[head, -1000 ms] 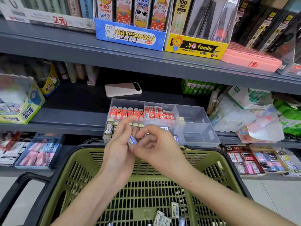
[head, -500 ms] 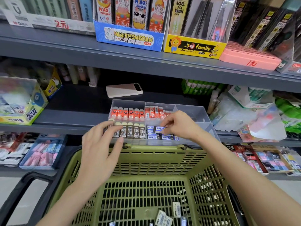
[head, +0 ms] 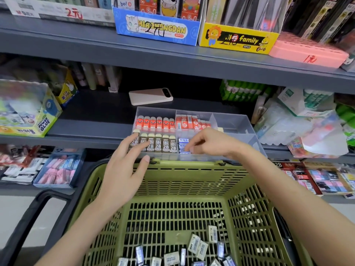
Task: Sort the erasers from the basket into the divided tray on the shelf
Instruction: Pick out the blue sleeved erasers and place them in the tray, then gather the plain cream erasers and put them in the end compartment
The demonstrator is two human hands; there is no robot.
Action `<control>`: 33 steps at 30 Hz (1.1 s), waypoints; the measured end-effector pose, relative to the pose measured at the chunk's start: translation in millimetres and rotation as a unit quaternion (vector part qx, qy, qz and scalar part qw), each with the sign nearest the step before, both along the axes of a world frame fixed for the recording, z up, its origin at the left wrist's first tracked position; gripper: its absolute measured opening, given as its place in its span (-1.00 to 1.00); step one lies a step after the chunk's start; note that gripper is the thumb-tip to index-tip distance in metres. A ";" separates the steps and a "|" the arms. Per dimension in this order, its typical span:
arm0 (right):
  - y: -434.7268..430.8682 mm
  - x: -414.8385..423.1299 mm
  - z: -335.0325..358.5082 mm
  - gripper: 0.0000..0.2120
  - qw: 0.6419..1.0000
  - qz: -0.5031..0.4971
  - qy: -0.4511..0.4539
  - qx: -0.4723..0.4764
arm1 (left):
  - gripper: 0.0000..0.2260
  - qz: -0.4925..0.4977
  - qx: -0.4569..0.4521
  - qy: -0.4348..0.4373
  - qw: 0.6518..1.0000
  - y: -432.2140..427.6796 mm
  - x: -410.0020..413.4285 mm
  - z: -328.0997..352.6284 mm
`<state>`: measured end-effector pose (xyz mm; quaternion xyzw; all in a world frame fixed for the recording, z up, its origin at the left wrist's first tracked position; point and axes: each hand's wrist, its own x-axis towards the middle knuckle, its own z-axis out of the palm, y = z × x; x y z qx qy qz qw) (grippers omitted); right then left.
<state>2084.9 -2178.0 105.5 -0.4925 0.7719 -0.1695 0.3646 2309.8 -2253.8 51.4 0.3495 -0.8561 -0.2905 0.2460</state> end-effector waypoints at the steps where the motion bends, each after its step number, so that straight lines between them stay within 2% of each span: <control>1: 3.9 0.1 1.4 -0.81 1.000 -0.002 0.013 -0.011 | -0.67 0.001 -0.003 0.002 1.000 0.3 0.1 0.7; 3: 14.0 4.5 0.2 -0.81 0.993 -0.025 0.076 -0.082 | -0.68 0.010 -0.015 0.005 1.000 1.5 1.3 2.0; 5: 32.5 16.8 -2.3 -0.84 0.969 -0.079 0.107 -0.207 | -0.71 0.027 -0.042 0.014 0.999 5.3 6.9 1.5; 7: 61.4 31.9 -12.2 -0.87 0.945 -0.123 0.027 -0.302 | -0.77 0.049 -0.078 0.041 0.995 12.5 16.4 0.2; 8: 77.2 40.1 -20.9 -0.88 0.942 -0.127 -0.019 -0.309 | -0.78 0.057 -0.095 0.055 0.992 17.2 21.4 -0.9; 10: 108.9 52.1 -50.5 -0.94 0.970 -0.096 -0.049 -0.217 | -0.81 0.052 -0.103 0.071 0.991 28.9 30.4 -4.8; 12: 135.3 56.8 -92.6 -0.80 0.999 -0.046 0.009 -0.024 | -0.86 0.026 -0.069 0.061 0.995 40.6 35.6 -12.0; 14: 156.4 56.1 -135.5 -0.65 0.988 -0.049 0.054 0.134 | -0.88 -0.017 -0.011 0.014 1.000 52.3 36.3 -22.3; 15: 163.6 55.7 -152.7 -0.63 0.982 -0.070 0.058 0.166 | -0.86 -0.049 0.020 -0.024 0.998 58.0 35.3 -28.1; 17: 169.8 53.9 -178.3 -0.63 0.973 -0.112 0.056 0.192 | -0.83 -0.129 0.068 -0.120 0.982 68.8 29.9 -43.7; 19: 167.0 52.7 -192.4 -0.59 0.967 -0.147 0.059 0.199 | -0.79 -0.210 0.096 -0.205 0.951 82.6 20.3 -63.2; 22: 158.9 54.4 -203.6 -0.55 0.963 -0.159 0.114 0.187 | -0.70 -0.284 0.089 -0.286 0.911 106.5 -0.5 -95.5; 25: 155.0 54.8 -206.5 -0.65 0.961 -0.139 0.135 0.199 | -0.52 -0.279 0.123 -0.321 0.896 125.8 -24.0 -127.7; 28: 156.0 39.8 -193.8 -0.70 0.961 -0.156 0.088 0.211 | -0.36 -0.252 0.127 -0.361 0.889 140.3 -43.2 -157.5; 33: 158.4 19.0 -150.4 -0.54 0.958 -0.088 -0.026 0.271 | -0.23 -0.228 0.078 -0.428 0.871 157.9 -63.6 -187.4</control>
